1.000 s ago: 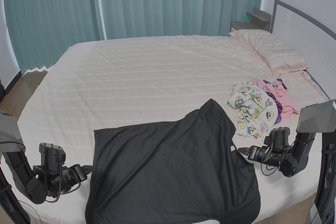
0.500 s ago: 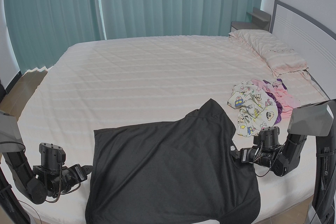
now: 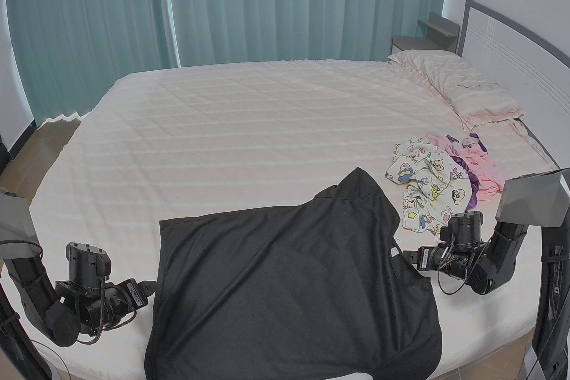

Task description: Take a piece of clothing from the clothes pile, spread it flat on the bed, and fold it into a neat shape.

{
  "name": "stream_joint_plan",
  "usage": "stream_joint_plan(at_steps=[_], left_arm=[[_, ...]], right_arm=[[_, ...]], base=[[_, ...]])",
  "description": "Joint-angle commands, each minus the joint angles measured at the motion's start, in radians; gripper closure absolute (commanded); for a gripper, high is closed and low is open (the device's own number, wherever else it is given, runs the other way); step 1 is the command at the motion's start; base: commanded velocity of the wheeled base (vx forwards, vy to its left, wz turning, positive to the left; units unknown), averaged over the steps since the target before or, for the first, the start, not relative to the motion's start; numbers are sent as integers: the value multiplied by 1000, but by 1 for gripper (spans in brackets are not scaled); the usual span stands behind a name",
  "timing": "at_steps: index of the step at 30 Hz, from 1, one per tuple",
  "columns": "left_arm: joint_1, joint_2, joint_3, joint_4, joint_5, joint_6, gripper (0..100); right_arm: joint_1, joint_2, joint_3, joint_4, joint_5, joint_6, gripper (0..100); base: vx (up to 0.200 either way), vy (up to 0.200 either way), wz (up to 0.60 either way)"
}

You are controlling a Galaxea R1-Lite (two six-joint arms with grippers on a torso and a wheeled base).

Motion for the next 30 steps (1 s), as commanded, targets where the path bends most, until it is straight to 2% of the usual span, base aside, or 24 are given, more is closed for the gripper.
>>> stream_joint_plan(at_steps=[1,5,13,22,23,30], left_arm=[[0,2,0,0,0,0,0],[0,4,0,0,0,0,0],[0,4,0,0,0,0,0],[0,5,0,0,2,0,0],[0,4,0,0,2,0,0],[0,5,0,0,2,0,0]], right_arm=[[-18,-21,15,-3,0,-2,0],[-27,-21,59,-7,8,-54,0],[30,21,36,-5,0,-91,0],[65,42,-18,15,-3,-97,0],[65,45,-19,15,-1,-97,100],[59,34,4,3,2,-91,100]], base=[[0,0,0],[0,0,0],[0,0,0],[0,0,0],[0,0,0],[0,0,0]])
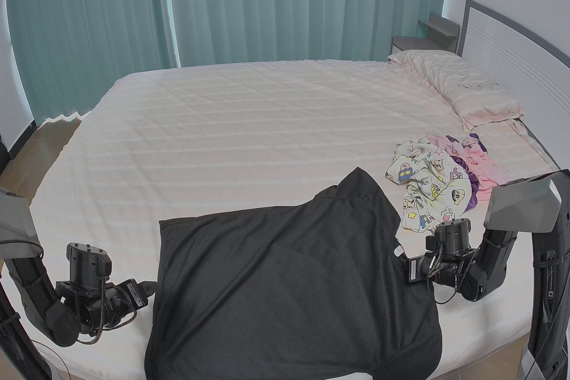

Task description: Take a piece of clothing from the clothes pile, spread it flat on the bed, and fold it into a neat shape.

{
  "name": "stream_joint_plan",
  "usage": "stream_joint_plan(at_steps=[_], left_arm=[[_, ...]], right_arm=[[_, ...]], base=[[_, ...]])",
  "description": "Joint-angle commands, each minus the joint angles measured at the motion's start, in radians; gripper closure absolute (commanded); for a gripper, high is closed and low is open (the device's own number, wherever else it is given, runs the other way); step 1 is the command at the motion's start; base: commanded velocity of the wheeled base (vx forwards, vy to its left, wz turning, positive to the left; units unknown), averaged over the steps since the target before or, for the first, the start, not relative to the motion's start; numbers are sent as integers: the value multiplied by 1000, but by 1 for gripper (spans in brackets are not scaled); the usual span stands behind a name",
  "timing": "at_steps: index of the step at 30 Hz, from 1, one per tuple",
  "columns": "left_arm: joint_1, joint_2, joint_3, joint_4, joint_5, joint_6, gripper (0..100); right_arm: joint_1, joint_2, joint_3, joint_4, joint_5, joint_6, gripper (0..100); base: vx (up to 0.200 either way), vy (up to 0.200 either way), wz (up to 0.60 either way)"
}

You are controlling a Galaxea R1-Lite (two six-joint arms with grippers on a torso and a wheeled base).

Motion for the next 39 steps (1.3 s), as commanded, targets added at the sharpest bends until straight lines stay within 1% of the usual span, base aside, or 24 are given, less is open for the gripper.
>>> stream_joint_plan(at_steps=[1,10,15,22,34,35,39], left_arm=[[0,2,0,0,0,1,0],[0,2,0,0,2,4,0],[0,2,5,0,3,6,0],[0,2,5,0,3,6,0],[0,2,3,0,6,7,0],[0,2,3,0,6,7,0],[0,2,3,0,6,7,0]], right_arm=[[-4,-4,10,-3,1,1,100],[-29,-62,64,-6,1,29,100],[-79,-72,96,-23,1,26,100],[-124,-67,127,-77,1,26,100],[-147,-68,144,-77,-1,26,100],[-145,-65,144,-78,-1,27,0],[-142,-72,144,-78,1,27,0]], base=[[0,0,0],[0,0,0],[0,0,0],[0,0,0],[0,0,0],[0,0,0],[0,0,0]])
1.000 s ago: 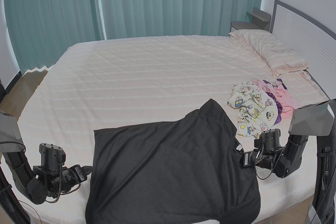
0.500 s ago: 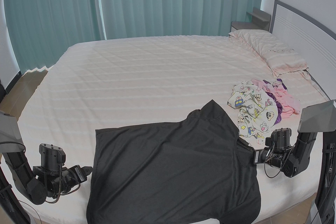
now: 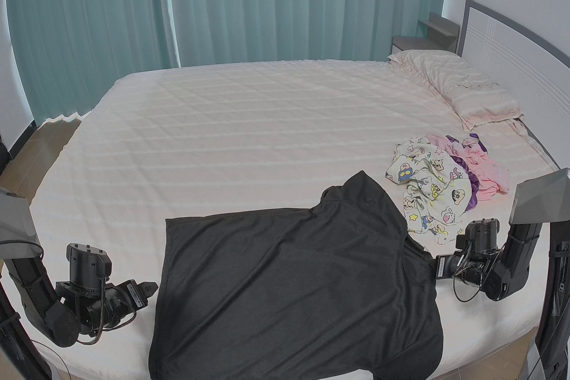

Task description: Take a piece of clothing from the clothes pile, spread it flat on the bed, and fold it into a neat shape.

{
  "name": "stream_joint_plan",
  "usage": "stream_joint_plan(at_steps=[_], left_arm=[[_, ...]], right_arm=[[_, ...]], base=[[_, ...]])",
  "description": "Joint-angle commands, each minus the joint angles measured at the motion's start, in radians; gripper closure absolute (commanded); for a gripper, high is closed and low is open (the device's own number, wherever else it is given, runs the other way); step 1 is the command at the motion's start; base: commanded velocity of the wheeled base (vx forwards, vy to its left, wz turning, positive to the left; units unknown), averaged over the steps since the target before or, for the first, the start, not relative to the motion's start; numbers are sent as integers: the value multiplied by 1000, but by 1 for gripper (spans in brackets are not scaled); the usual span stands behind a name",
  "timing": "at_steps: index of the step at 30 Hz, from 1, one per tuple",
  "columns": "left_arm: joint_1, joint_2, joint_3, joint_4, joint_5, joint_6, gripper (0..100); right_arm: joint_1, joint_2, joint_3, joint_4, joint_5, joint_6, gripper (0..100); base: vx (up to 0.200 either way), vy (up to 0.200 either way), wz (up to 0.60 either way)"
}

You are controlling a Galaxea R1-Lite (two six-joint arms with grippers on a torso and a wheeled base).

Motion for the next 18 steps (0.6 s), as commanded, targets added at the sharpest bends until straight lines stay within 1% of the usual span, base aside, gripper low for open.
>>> stream_joint_plan(at_steps=[1,6,13,18], left_arm=[[0,0,0,-1,-1,-1,0],[0,0,-3,-2,-2,-2,0],[0,-8,-8,-33,-4,-10,0],[0,3,0,-51,-5,-8,0]], right_arm=[[3,-10,-6,-3,2,2,0],[1,-62,-29,-8,2,11,0],[29,-92,-71,4,0,117,0],[39,-89,-98,6,0,161,0]], base=[[0,0,0],[0,0,0],[0,0,0],[200,0,0]])
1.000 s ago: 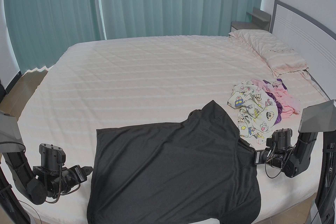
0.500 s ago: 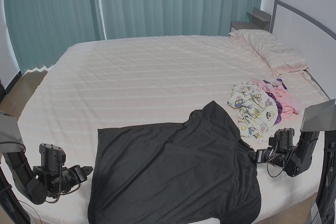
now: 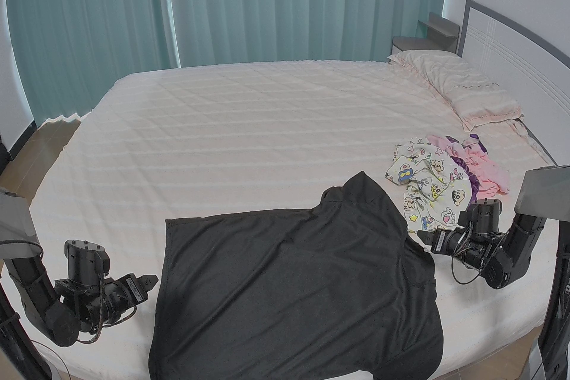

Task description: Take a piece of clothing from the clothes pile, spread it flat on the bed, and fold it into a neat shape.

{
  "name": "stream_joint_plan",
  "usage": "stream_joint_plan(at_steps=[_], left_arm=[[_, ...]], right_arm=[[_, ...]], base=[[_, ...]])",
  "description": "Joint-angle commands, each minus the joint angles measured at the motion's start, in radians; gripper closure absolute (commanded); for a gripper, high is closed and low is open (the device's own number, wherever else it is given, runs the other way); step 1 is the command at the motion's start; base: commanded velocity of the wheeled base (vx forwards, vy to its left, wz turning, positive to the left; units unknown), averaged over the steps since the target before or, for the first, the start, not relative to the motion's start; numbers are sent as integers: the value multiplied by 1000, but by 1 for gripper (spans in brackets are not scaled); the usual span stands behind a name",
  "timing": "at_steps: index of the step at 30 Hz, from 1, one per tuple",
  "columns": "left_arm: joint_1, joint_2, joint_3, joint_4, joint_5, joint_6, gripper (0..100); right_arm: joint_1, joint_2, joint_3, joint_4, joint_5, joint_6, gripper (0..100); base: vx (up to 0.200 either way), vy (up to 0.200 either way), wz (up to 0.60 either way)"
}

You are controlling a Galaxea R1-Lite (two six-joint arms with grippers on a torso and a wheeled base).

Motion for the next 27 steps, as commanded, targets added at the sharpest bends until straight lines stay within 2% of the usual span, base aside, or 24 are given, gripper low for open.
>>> stream_joint_plan(at_steps=[1,8,12,17,21,24,27], left_arm=[[0,8,7,-3,0,2,0],[0,11,11,-3,-9,-1,0],[0,9,13,-3,-38,-2,0],[0,6,-6,-19,-66,-39,0],[6,5,-110,-56,-64,-117,0],[12,15,-191,-51,-64,-116,0],[17,66,-305,-20,-71,-111,0]], right_arm=[[10,-8,-22,-1,0,14,0],[66,-5,-80,10,10,133,0],[99,1,-144,67,15,196,0],[127,3,-287,193,21,370,0],[135,4,-405,340,44,463,0],[136,7,-442,389,86,480,0],[138,27,-459,395,96,471,0]], base=[[200,0,0],[0,0,0],[0,0,0],[0,0,0],[0,0,0],[0,0,0],[0,0,0]])
